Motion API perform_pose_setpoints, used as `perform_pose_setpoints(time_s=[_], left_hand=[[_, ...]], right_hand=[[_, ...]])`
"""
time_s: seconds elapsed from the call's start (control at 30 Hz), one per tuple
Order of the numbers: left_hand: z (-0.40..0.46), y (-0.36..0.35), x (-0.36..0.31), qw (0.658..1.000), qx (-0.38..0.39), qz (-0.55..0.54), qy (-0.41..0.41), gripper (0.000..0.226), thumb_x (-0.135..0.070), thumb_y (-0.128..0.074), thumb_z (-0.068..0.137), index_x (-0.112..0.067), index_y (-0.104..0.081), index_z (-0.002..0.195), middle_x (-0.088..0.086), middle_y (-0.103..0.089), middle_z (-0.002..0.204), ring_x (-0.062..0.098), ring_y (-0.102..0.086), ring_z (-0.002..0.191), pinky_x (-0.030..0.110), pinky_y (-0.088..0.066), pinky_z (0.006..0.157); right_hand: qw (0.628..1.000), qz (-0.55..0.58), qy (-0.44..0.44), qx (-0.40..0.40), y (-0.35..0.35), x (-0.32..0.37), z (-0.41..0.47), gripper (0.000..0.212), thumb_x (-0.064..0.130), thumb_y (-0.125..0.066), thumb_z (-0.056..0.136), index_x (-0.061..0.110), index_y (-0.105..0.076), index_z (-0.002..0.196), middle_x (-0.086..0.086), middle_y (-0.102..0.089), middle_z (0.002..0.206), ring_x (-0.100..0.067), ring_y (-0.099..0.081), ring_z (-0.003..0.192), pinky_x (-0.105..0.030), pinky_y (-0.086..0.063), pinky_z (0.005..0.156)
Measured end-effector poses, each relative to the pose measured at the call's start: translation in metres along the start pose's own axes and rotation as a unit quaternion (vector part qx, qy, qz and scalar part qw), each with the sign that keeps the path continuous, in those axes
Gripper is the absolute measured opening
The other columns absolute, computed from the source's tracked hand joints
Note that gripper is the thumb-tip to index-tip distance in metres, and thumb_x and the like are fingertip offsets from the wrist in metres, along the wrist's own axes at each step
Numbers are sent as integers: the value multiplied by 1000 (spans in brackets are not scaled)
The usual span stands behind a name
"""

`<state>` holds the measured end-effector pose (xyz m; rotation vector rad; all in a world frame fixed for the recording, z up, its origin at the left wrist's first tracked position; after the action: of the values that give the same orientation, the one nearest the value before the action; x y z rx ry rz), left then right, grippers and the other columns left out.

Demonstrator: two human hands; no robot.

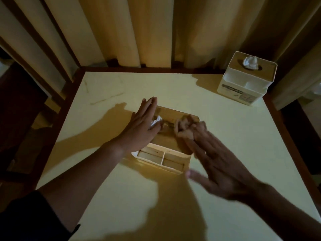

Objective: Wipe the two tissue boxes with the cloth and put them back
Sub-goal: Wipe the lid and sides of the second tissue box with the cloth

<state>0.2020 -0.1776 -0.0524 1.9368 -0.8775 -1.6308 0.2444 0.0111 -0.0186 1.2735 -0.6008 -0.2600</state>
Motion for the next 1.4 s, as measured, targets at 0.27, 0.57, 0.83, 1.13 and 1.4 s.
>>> perform_pose_setpoints(time_s=[0.27, 0.57, 0.83, 1.13, 1.4], left_hand=[[3, 1, 3, 999, -9, -48, 4, 76, -38, -47, 108, -38, 4, 164, -28, 14, 168, -3, 14, 154, 41, -9, 130], [5, 39, -4, 991, -42, 128, 11, 100, -59, -60, 95, -40, 12, 162, -9, 17, 172, 14, 18, 157, 44, -5, 127], [-47, 40, 6, 959, -229, 54, 157, 88, -38, -72, 95, -33, -17, 163, 3, -50, 154, 30, -39, 143, 38, -34, 110], [-37, 30, 22, 985, -144, -26, 90, 81, -34, -71, 94, -38, -25, 162, -5, -41, 162, 26, -35, 149, 34, -34, 113], [-28, 35, 25, 984, -154, -39, 75, 81, -23, -70, 94, -36, -27, 162, -5, -44, 160, 29, -46, 142, 23, -40, 101]], right_hand=[[998, 57, 9, -11, 3, -27, 54, 76, 63, -29, 110, 19, -17, 170, -8, -33, 170, -25, -39, 151, -32, -28, 126], [986, 15, -152, -62, -15, 36, -9, 97, 75, -36, 104, 6, -17, 170, -10, -19, 178, -29, -33, 160, -45, -37, 125], [985, 1, -155, -71, -33, 100, -4, 100, 78, -39, 99, 2, -36, 162, -25, -39, 167, -40, -49, 150, -37, -37, 117], [995, 20, -75, 54, -29, 39, 41, 94, 81, -25, 102, 26, 7, 172, -1, 6, 181, -18, 11, 167, -45, -6, 136], [994, 79, -31, 72, -18, 33, 53, 89, 74, -31, 105, 29, 4, 172, 6, 4, 181, -9, 10, 166, -46, -9, 136]])
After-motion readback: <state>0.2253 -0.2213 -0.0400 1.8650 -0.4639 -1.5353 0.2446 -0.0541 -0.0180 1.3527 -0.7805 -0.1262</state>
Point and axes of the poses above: each hand's wrist, its own z-axis towards the middle knuckle, its own y-axis out of the back of the hand, x = y × z, the point moved 10 cm from there along z, towards the middle knuckle
